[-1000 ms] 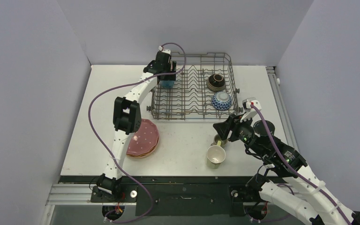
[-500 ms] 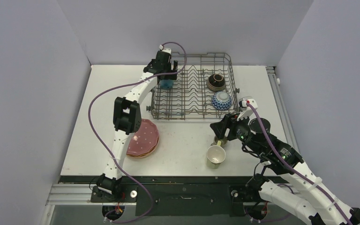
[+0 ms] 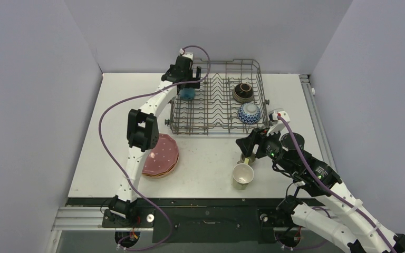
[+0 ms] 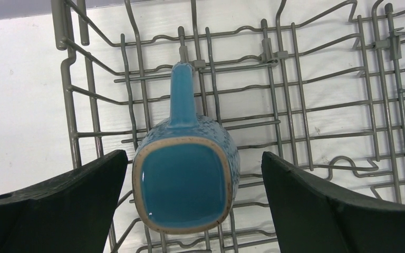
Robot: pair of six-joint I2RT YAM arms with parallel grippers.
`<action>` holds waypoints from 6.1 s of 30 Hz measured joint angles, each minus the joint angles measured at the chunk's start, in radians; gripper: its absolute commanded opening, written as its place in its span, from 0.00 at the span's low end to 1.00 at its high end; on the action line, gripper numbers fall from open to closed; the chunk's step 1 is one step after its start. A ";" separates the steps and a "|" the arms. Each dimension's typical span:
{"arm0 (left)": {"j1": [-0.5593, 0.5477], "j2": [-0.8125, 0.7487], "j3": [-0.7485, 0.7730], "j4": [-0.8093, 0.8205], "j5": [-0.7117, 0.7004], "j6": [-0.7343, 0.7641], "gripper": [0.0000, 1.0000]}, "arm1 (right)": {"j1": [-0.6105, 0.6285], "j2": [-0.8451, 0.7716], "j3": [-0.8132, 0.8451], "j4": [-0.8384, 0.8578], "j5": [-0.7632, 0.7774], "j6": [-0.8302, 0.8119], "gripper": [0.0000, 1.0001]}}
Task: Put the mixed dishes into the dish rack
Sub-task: Turn the cup upside down in the dish rack, then pick up the cup at the corner of the board.
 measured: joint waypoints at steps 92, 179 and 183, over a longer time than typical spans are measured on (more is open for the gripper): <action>-0.284 -1.486 -1.423 -0.074 0.232 -0.084 0.97 | 0.265 0.283 -0.064 -0.575 0.374 0.700 0.55; -0.216 -1.552 -1.507 0.162 0.538 -0.335 0.96 | 0.174 0.126 -0.021 -0.280 0.227 0.421 0.00; -0.182 -1.558 -1.532 0.219 0.586 -0.402 0.96 | 0.087 0.120 -0.021 -0.181 0.132 0.404 0.00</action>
